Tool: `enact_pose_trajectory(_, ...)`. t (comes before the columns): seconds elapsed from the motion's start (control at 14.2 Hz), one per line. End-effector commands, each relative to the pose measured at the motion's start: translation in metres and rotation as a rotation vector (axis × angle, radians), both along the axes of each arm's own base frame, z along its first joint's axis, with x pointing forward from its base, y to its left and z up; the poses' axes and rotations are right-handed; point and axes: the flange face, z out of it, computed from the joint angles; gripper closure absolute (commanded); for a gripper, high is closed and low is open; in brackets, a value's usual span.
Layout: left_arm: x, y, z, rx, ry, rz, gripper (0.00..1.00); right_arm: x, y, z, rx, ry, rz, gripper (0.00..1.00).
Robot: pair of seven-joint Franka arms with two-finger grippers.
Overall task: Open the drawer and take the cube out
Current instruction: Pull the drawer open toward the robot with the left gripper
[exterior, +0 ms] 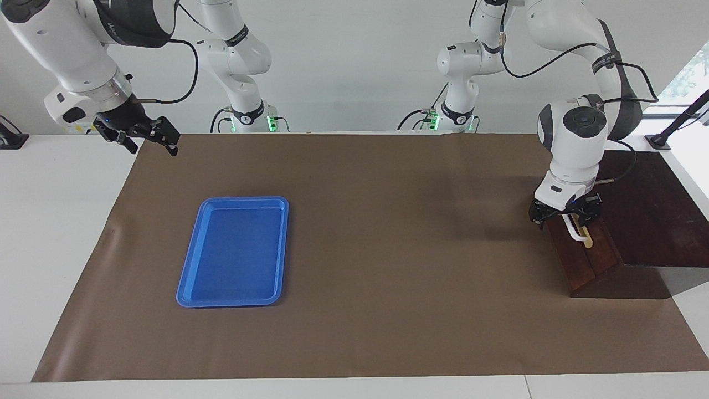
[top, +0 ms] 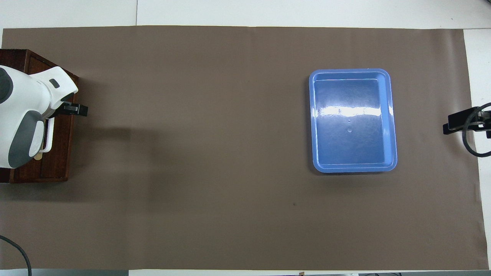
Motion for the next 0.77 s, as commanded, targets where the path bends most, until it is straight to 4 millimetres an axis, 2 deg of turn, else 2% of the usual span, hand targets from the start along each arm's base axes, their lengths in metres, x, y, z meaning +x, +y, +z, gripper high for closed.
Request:
enact_pose_trajectory(0.0,-0.009,0.001,-0.015,0.005,-0.007,-0.023,0.0,-0.009,-0.002,0.001,-0.01,-0.001,0.033,0.0)
enact_pose_trajectory(0.14,-0.008,-0.009,-0.025,-0.001,0.0,-0.027,0.0,-0.009,-0.002,0.001,-0.01,-0.001,0.033,0.0)
enact_pose_trajectory(0.42,-0.01,-0.078,-0.028,-0.027,-0.032,0.027,0.0,-0.009,-0.003,0.0,-0.01,0.0,0.031,0.0)
enact_pose_trajectory(0.7,-0.017,-0.123,-0.025,-0.05,-0.044,0.043,0.0,-0.01,-0.003,0.0,-0.01,-0.001,0.031,0.0)
